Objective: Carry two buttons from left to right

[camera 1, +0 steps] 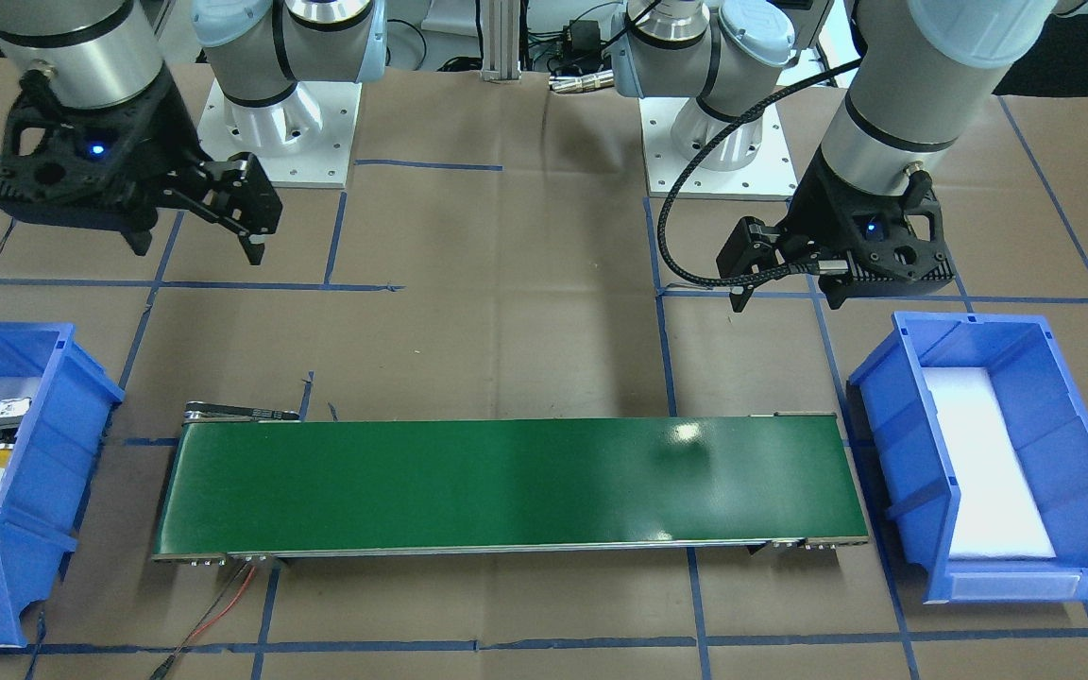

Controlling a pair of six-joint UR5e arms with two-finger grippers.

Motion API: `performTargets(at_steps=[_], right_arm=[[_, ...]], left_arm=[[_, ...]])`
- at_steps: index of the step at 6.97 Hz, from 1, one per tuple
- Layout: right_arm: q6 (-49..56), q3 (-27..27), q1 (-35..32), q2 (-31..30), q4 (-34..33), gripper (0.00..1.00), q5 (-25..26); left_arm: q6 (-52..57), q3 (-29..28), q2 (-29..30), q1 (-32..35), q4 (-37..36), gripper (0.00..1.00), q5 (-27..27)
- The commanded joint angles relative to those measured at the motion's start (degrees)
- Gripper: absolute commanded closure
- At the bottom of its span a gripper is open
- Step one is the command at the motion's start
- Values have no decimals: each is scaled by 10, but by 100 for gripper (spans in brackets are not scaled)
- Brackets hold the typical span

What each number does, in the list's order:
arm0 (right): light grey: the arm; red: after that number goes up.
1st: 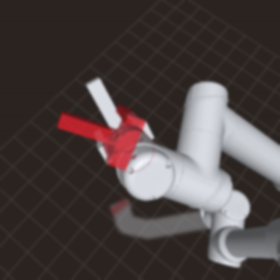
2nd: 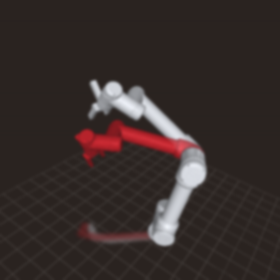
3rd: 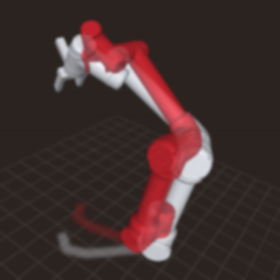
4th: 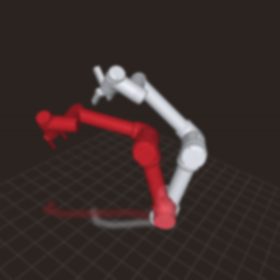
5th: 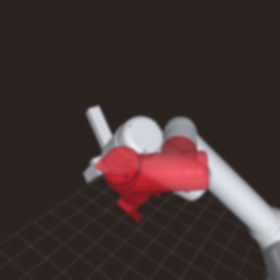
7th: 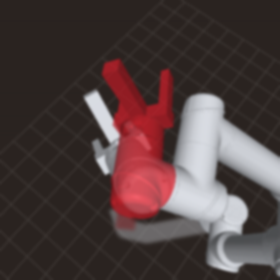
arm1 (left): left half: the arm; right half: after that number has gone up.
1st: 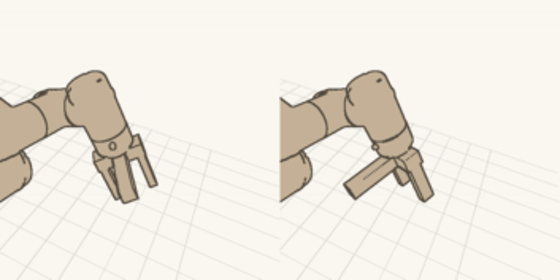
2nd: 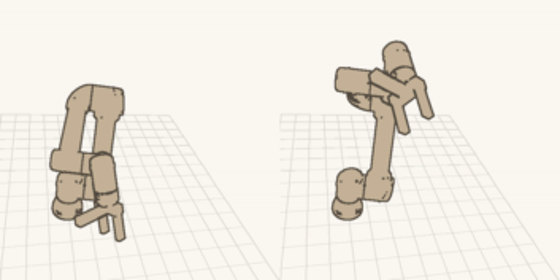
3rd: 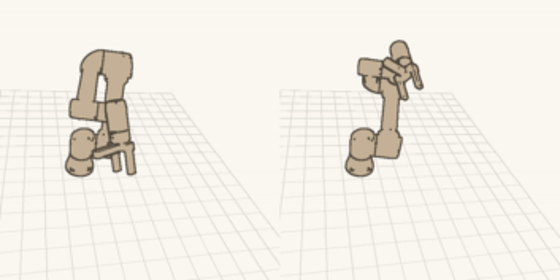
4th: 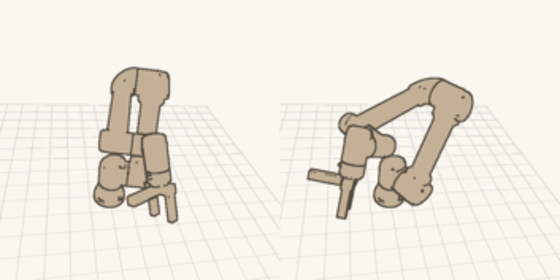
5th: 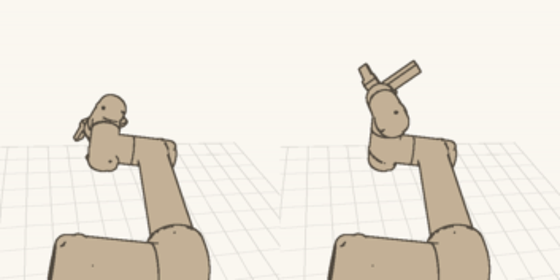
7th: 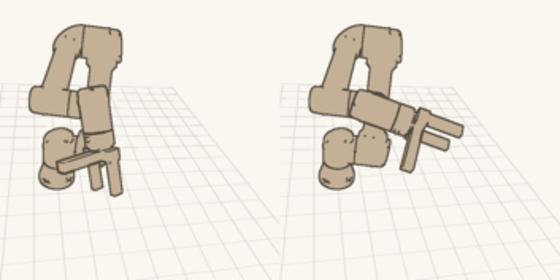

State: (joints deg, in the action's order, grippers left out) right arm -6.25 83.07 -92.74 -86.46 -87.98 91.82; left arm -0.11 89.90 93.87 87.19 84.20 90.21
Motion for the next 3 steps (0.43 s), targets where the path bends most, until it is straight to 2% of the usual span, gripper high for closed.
performTargets(at_steps=[1,2,3], right_arm=[[-18,57,-26,-29,-6,1,0],[-10,97,-26,-56,-36,1,-2],[-9,117,-26,-62,-113,1,-2]], left_arm=[[-1,0,0,0,0,0,1],[-1,0,-1,0,0,0,1],[-1,0,-1,0,0,0,1]])
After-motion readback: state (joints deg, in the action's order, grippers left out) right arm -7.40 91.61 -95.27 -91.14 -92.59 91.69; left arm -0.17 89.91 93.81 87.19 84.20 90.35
